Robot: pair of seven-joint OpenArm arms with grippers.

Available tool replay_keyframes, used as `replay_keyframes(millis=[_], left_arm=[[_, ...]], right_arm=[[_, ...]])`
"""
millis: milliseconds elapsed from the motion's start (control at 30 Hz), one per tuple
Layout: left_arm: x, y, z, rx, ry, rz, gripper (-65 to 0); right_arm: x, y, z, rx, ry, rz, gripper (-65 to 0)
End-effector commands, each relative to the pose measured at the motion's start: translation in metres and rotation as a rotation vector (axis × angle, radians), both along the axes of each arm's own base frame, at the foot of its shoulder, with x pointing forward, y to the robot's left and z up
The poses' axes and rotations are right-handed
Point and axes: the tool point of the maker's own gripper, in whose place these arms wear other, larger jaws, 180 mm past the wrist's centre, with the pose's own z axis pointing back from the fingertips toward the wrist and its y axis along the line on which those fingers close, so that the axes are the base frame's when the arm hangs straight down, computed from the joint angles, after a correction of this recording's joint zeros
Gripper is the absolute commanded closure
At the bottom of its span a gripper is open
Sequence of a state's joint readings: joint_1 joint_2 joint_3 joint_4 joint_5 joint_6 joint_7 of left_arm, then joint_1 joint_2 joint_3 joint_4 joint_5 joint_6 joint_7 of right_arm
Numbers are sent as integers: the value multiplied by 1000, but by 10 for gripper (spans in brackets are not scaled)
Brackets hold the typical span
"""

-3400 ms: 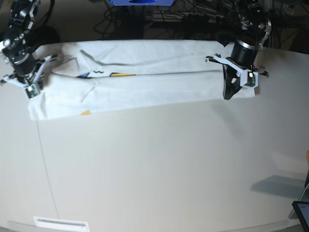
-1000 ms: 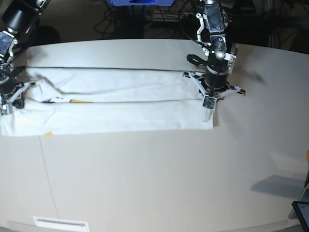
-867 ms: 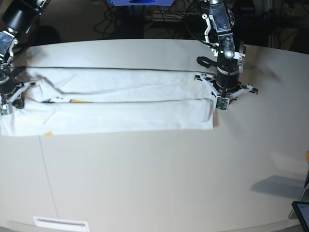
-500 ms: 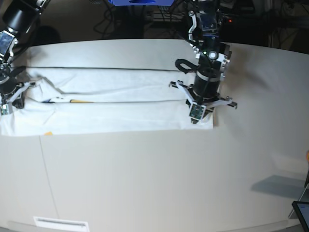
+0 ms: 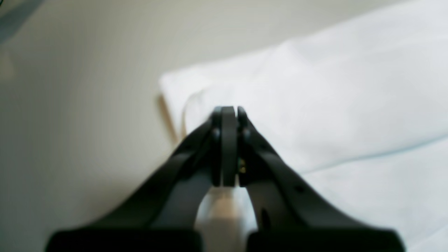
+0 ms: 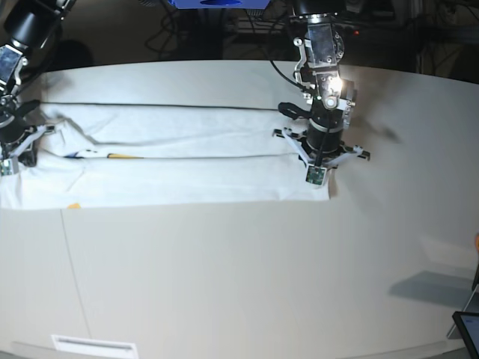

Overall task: Fold the T-shirt properly
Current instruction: 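Raise the left gripper and move it to the strip's end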

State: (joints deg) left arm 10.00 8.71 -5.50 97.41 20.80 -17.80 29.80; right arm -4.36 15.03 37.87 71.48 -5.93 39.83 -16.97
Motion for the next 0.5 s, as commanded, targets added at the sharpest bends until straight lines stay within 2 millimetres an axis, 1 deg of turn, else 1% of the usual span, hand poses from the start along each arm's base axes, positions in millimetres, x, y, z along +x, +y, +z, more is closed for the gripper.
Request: replay_keyframes(millis=[0, 167, 333, 400, 467], left_arm=[[8, 2, 13, -4, -52, 9, 0], [2, 23, 9, 6, -42, 63, 0], [-5, 43, 11, 25, -41, 114, 0], [-7, 54, 20, 39, -63, 141, 0], [-5, 62, 41, 62, -112, 156, 0]], right_arm=[[-48, -14, -35, -85, 267, -5, -3], [-48, -14, -35, -85, 269, -5, -3], [-48, -13, -36, -84, 269, -5, -3], [-48, -13, -36, -84, 269, -5, -3], [-48, -13, -36, -84, 269, -5, -3]])
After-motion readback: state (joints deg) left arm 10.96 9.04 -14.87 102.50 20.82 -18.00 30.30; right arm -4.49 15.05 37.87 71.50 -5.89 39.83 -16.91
